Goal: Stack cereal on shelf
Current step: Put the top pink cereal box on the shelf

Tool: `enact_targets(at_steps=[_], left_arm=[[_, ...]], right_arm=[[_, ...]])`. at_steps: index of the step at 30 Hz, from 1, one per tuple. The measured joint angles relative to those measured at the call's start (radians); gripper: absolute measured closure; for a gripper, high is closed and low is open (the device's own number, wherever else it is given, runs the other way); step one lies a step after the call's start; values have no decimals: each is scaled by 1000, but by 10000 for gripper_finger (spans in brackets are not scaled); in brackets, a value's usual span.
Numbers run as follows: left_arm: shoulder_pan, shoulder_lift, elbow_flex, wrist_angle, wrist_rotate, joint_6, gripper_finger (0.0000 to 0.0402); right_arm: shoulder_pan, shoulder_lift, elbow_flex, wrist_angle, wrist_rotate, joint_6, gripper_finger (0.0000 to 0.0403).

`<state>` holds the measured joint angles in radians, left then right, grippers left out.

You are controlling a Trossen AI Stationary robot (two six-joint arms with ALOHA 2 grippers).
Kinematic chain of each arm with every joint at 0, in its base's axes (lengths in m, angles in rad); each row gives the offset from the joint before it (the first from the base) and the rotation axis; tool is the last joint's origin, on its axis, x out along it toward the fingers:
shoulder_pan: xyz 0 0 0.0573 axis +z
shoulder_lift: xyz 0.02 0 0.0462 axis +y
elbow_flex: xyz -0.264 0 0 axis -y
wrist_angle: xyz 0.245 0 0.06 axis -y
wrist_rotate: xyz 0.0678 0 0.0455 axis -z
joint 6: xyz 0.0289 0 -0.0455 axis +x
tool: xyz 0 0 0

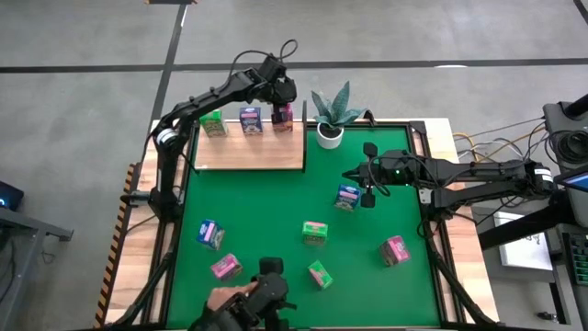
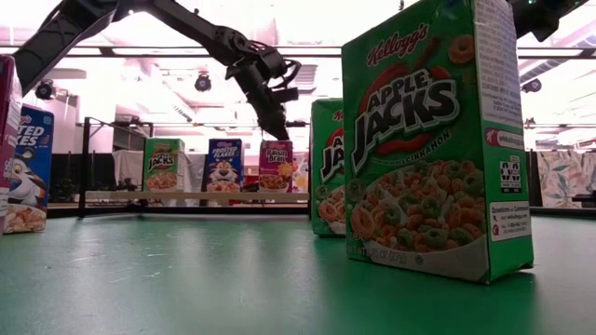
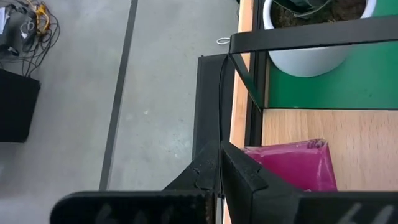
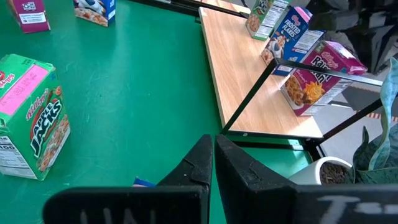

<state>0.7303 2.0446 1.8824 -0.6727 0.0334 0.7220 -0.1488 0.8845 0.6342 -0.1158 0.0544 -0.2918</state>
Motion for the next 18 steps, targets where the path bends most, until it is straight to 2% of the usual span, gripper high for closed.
enact_targets(at_steps=[10, 15, 18], left_arm=[[-1, 1, 0, 0, 4, 2, 401], [-1, 1, 0, -1, 62, 2, 402], [-2, 1, 0, -2, 63, 0, 402]], right_arm=[[0, 0, 0, 0, 0, -9, 394], [0, 0, 0, -1, 0, -9, 394], [0, 0, 0, -1, 0, -9, 394]])
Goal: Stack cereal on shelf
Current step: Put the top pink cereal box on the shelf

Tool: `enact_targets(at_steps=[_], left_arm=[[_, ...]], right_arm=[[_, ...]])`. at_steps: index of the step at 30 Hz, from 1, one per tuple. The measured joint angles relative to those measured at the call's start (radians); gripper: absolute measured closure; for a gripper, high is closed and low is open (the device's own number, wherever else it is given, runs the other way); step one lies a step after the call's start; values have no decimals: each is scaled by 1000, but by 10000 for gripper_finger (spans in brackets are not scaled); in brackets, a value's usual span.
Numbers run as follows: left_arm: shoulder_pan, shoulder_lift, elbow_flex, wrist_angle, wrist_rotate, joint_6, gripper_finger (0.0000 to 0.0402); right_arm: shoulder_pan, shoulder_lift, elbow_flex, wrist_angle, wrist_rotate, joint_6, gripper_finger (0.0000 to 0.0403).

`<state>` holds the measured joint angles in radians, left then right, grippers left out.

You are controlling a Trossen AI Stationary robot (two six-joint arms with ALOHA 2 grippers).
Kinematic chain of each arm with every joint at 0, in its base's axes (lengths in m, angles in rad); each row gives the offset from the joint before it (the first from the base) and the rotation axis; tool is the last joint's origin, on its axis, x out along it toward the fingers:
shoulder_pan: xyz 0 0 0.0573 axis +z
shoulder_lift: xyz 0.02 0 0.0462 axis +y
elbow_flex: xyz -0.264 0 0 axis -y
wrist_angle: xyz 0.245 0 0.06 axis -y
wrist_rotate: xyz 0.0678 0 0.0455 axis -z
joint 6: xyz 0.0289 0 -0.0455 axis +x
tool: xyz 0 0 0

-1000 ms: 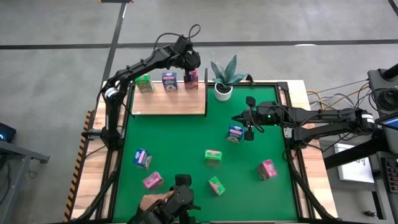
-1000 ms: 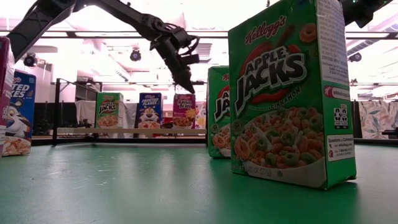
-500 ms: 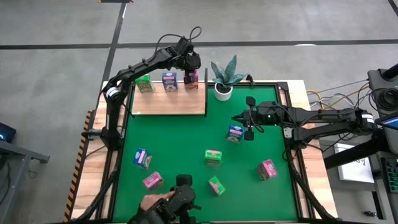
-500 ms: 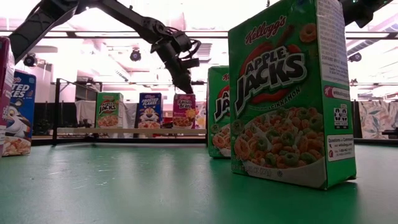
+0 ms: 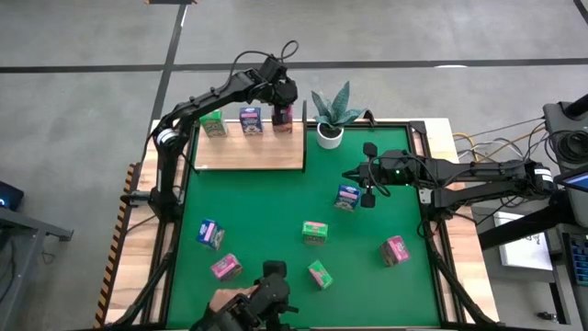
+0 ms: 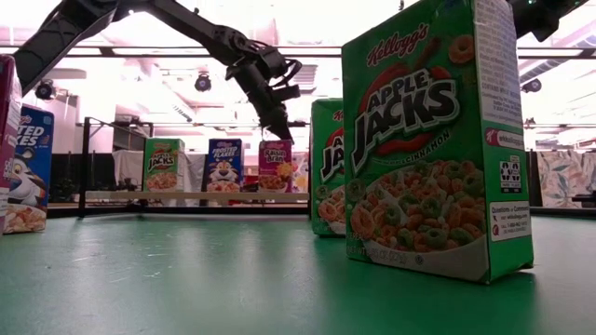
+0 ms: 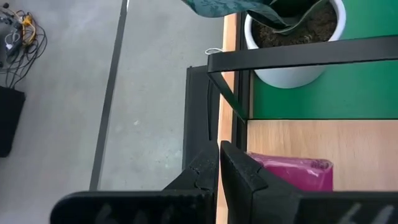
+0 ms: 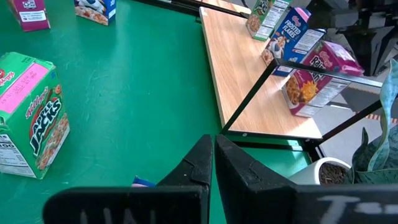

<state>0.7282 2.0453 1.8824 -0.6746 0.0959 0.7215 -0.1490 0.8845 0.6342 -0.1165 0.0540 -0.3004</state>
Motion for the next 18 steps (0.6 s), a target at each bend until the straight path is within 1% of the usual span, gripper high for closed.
enact_targets(at_steps=[7, 12, 15, 18], left_arm=[[0, 0, 0, 0, -5, -12, 402], [-1, 0, 23, -18, -8, -65, 402], [-6, -2, 81, -77, -8, -89, 401], [-8, -2, 168, -227, -8, -91, 401]], right_arm=[[0, 0, 0, 0, 0, 0, 394], [0, 0, 0, 0, 0, 0, 394], [0, 0, 0, 0, 1, 1, 394], [0, 0, 0, 0, 1, 1, 394]])
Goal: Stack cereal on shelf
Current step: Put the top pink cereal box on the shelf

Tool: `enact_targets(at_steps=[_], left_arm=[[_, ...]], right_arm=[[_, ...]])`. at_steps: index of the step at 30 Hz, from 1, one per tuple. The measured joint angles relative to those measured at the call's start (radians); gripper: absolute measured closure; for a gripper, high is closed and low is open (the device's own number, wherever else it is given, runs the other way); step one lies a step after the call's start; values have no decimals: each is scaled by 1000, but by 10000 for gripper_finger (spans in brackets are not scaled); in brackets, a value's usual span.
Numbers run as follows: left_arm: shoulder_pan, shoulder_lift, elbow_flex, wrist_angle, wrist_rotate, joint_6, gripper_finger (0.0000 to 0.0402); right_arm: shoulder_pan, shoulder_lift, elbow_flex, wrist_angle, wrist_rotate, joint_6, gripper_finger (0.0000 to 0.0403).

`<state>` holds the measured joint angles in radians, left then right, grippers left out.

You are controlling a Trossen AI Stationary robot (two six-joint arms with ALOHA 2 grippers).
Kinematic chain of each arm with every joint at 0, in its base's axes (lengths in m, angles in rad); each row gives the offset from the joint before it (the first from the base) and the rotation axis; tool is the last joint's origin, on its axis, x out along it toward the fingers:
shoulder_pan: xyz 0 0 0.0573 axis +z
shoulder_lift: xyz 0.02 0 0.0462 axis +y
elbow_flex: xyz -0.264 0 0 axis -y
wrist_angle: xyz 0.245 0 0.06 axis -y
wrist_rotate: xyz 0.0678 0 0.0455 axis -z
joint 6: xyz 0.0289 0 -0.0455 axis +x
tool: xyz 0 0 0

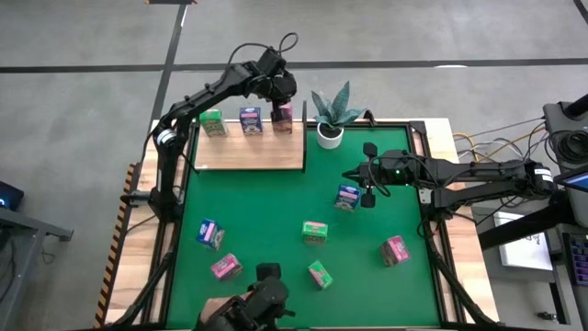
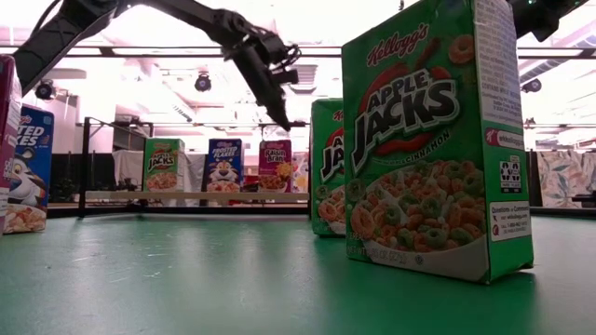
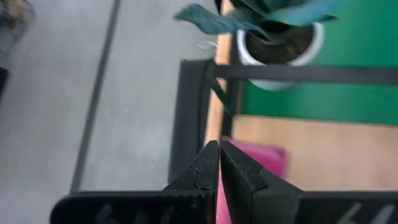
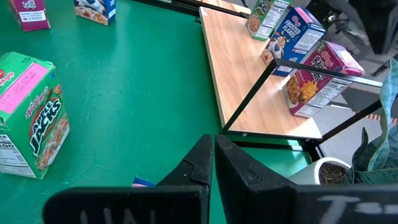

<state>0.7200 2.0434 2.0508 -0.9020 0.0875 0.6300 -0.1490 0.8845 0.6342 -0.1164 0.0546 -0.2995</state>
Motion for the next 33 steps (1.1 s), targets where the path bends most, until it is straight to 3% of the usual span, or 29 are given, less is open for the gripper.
enact_targets(at_steps=[5, 9, 21, 33], left_arm=[[0, -3, 128, -274, -69, -23, 401], [4, -3, 146, -361, -131, -76, 401], [4, -2, -8, -265, -185, -97, 401], [-5, -2, -51, -263, -184, -112, 401]], right_arm=[[0, 0, 0, 0, 0, 2, 394], [0, 0, 0, 0, 0, 2, 394], [0, 0, 0, 0, 0, 2, 394], [0, 0, 0, 2, 0, 1, 394]])
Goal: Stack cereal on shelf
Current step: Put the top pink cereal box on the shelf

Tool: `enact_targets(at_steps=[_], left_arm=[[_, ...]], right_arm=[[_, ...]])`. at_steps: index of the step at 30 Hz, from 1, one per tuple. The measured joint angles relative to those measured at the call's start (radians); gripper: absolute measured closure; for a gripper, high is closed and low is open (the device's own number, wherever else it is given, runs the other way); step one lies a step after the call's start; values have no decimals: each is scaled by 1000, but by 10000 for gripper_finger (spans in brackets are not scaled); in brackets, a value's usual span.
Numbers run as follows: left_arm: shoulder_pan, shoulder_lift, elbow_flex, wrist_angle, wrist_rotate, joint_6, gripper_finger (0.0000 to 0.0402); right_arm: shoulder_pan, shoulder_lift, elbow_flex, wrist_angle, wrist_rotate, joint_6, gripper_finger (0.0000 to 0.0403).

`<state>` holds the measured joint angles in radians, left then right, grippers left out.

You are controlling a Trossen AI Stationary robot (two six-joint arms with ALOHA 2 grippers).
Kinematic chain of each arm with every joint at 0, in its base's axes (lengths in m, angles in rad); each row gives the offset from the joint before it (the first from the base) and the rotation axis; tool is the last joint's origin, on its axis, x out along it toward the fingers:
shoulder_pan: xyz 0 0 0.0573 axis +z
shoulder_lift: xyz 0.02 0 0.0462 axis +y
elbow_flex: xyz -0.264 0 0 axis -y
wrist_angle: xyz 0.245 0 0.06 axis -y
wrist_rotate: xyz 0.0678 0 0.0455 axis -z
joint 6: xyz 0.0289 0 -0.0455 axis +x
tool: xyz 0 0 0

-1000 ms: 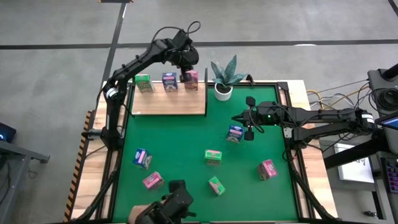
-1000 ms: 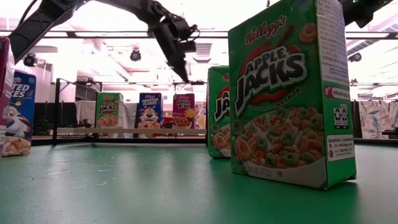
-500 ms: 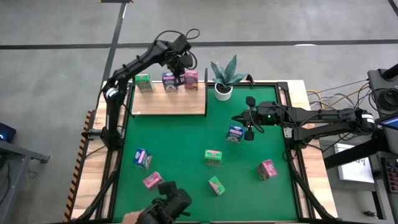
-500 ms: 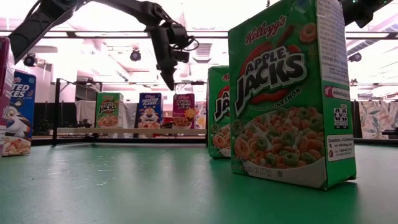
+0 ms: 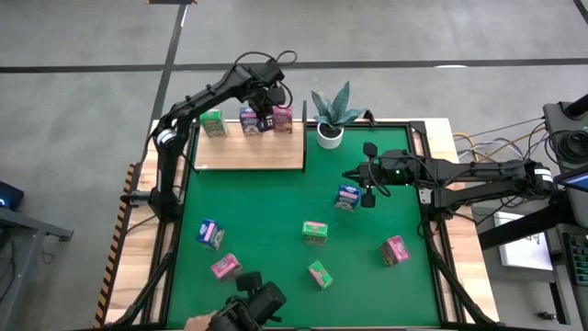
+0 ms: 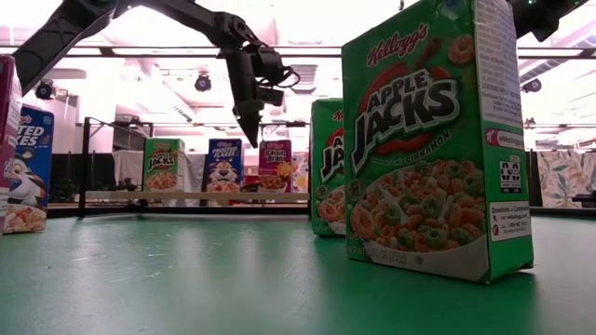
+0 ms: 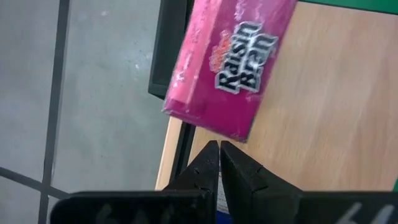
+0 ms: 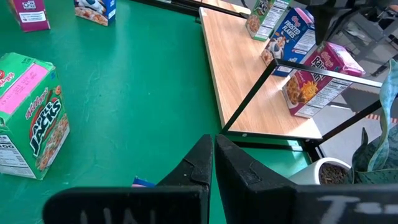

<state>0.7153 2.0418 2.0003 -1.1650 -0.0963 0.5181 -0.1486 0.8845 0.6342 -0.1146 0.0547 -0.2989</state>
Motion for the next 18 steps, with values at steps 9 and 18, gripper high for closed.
enact_targets(at_steps=[9, 18], left_arm=[[-26, 0, 20, -2, 1, -1, 401], [-26, 0, 23, -5, 0, -5, 402]], right_arm=[[0, 0, 0, 1, 0, -7, 394], [0, 0, 0, 1, 0, -7, 394]])
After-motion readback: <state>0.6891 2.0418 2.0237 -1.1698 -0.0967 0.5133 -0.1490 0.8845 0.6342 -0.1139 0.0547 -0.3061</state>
